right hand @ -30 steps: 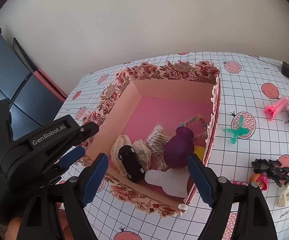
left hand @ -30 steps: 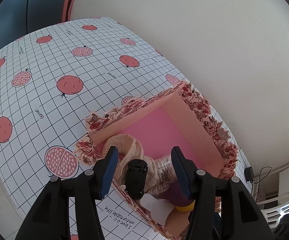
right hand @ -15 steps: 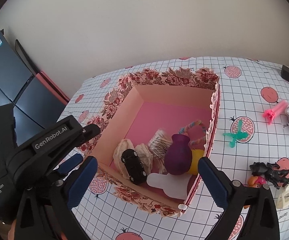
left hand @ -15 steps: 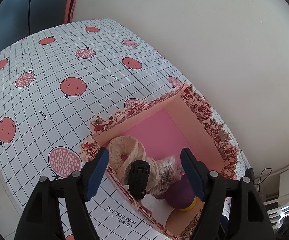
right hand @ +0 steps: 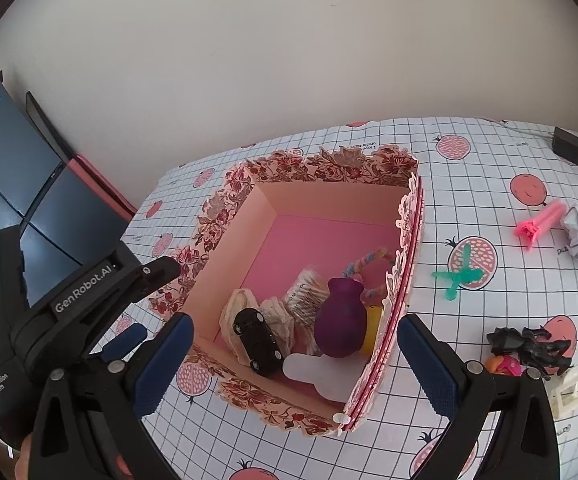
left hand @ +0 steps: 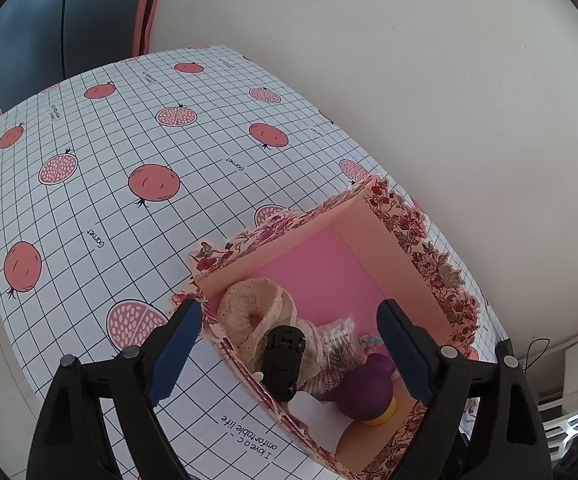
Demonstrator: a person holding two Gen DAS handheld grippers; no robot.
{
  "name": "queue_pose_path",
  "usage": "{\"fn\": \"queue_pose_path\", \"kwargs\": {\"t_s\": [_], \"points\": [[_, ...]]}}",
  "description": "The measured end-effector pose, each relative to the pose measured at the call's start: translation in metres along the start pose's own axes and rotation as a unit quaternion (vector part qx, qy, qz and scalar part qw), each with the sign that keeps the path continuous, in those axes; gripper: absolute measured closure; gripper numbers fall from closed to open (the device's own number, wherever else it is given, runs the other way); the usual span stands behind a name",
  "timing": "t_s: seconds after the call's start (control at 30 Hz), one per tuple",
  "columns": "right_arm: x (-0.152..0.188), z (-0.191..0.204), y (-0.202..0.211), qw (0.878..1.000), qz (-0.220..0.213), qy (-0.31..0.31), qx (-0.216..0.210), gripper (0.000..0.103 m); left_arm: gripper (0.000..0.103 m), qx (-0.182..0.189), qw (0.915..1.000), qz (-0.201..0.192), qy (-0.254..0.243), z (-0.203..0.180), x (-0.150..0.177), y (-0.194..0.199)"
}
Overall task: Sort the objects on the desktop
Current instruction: 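Raise both open grippers out of the pink box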
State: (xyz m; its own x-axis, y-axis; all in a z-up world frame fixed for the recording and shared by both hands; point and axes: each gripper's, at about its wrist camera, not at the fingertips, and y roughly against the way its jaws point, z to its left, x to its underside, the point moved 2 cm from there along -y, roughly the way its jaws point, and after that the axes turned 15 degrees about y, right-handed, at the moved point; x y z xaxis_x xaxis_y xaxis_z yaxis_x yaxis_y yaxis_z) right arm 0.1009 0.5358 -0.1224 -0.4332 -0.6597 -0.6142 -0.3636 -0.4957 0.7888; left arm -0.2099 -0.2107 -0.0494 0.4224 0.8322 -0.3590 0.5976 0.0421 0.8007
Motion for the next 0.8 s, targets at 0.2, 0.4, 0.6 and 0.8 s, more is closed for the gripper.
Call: {"fn": "queue_pose_path", "kwargs": {"t_s": [0.2,0.4,0.6,0.8], "points": [[0.0,-0.003,0.003,1.0,0.001,-0.002,0.004,0.0,0.005,-0.008,0.9999,-0.012,-0.008,-0.002,0.0,0.003],[0.001,-0.009,0.006,1.0,0.01,-0.004,0.014,0.0,0.005,-0.014,0.9996,-0.017,-0.015,-0.005,0.001,0.007],[-0.003,-0.024,0.022,1.0,0.009,-0.015,0.021,0.0,0.005,-0.006,0.9991,-0.027,-0.033,-0.014,0.003,0.024],[-0.008,-0.058,0.06,0.998,-0.013,-0.04,0.044,0.0,0.005,0.018,0.9969,-0.045,-0.062,-0.035,0.01,0.053]]}}
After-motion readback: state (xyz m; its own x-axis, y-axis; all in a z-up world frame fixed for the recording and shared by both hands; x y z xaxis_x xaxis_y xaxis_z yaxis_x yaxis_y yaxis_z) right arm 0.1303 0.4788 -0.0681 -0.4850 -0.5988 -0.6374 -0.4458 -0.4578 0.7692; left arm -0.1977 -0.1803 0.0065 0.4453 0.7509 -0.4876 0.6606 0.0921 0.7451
